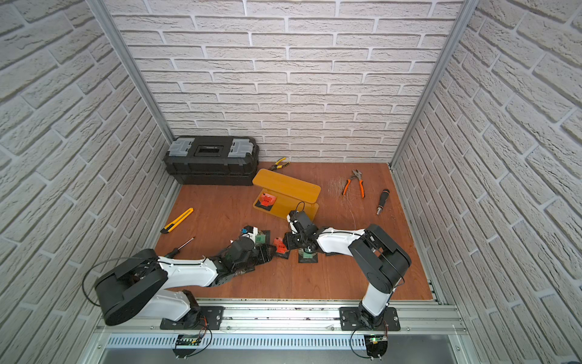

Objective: Place the tea bags on the shelf by color
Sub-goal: Pick up the tea bag from the center of the board.

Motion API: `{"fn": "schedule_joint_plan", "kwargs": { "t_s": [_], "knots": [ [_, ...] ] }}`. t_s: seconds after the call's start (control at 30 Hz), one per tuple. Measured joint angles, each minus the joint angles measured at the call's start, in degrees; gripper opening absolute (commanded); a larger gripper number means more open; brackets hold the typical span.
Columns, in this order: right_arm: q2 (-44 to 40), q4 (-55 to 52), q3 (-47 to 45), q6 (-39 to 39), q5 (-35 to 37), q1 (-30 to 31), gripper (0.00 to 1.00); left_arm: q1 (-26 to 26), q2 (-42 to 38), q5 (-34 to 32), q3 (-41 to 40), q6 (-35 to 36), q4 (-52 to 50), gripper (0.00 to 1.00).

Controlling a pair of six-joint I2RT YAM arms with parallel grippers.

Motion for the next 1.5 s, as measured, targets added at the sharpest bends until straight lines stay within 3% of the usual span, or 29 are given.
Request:
{"fn": "schedule_joint_plan", "kwargs": {
  "t_s": [0.73, 1.27, 1.5],
  "knots": [
    [-0.63, 0.98, -1.14, 1.42, -0.35, 0.07, 0.42, -0.33, 10.58, 0.66, -0.79, -8.2, 18.49, 0.56],
    [-0.66, 1.03, -1.16, 1.4, -0.33, 0.07, 0.42, -0.37, 11.67, -2.8, -2.1, -10.29, 20.44, 0.37],
    [-0.66, 1.03, -1.16, 1.38, -0.33, 0.07, 0.42, -0.37, 11.96, -3.54, -2.32, -9.81, 19.65, 0.19]
  ]
}}
